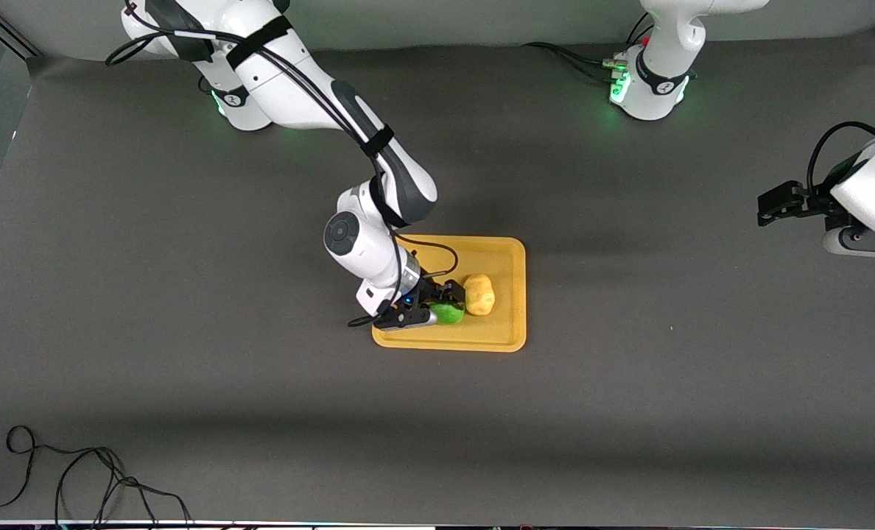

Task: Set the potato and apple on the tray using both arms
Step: 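Carry the apple with the right gripper onto the tray beside the potato, then open the right gripper to release the apple on the tray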

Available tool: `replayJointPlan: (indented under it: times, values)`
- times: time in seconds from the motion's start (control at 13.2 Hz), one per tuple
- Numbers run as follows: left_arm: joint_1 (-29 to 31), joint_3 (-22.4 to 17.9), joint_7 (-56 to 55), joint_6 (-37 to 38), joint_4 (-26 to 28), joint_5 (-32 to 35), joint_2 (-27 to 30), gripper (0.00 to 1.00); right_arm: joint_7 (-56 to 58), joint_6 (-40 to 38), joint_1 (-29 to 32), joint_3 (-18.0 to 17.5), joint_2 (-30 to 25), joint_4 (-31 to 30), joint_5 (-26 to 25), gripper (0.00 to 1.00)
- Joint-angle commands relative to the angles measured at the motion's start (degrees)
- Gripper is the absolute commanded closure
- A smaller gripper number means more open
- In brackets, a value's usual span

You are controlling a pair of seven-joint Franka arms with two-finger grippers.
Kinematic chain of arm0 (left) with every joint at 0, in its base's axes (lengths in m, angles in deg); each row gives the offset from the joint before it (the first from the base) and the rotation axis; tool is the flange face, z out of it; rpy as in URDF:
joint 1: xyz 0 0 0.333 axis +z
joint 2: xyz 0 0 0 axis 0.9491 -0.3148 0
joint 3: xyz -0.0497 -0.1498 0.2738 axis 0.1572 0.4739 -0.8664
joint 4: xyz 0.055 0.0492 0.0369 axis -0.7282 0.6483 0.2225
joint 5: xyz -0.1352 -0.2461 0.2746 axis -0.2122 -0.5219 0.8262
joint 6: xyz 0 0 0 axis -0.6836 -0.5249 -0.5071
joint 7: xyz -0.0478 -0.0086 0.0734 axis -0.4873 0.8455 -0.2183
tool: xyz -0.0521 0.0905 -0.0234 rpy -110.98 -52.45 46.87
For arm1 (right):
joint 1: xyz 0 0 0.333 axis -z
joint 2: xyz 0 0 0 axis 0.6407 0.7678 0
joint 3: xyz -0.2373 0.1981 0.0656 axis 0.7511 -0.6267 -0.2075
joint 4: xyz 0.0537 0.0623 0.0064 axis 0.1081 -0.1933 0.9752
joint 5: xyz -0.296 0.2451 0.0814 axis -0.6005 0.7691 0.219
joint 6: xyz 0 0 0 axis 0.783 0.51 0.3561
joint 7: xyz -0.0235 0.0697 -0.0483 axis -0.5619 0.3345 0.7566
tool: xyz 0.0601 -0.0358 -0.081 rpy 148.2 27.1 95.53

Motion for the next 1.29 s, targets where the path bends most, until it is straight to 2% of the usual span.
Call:
replayJointPlan:
  times: [0.0,0.45,0.61,0.91,1.14,1.21]
  values:
    - [-0.5,-0.5,-0.3,-0.1,1.0,-0.6,0.9,0.00,0.6,-0.4,-0.1,0.7,-3.3,-2.9,1.6,0.00]
    - [-0.5,-0.5,-0.1,-0.6,0.3,-0.4,0.6,0.00,0.9,-0.5,0.0,1.1,-4.7,-4.2,1.4,0.00]
    - [-0.5,-0.5,-0.2,-0.7,0.3,-0.4,0.5,0.00,1.0,-1.9,0.0,2.5,-6.2,-4.6,1.0,0.00]
    - [-0.5,-0.5,-0.1,-0.8,0.2,-0.3,0.3,0.00,8.9,-9.9,-0.7,11.1,-9.9,-5.2,0.5,0.00]
    - [-0.5,-0.5,-0.1,-0.8,0.2,-0.3,0.3,0.00,9.1,-15.6,-0.8,17.6,-13.4,-7.3,0.3,0.00]
    - [-0.5,-0.5,-0.1,-0.8,0.2,-0.3,0.2,0.00,9.1,-19.3,-0.8,20.5,-14.2,-7.3,-1.7,0.00]
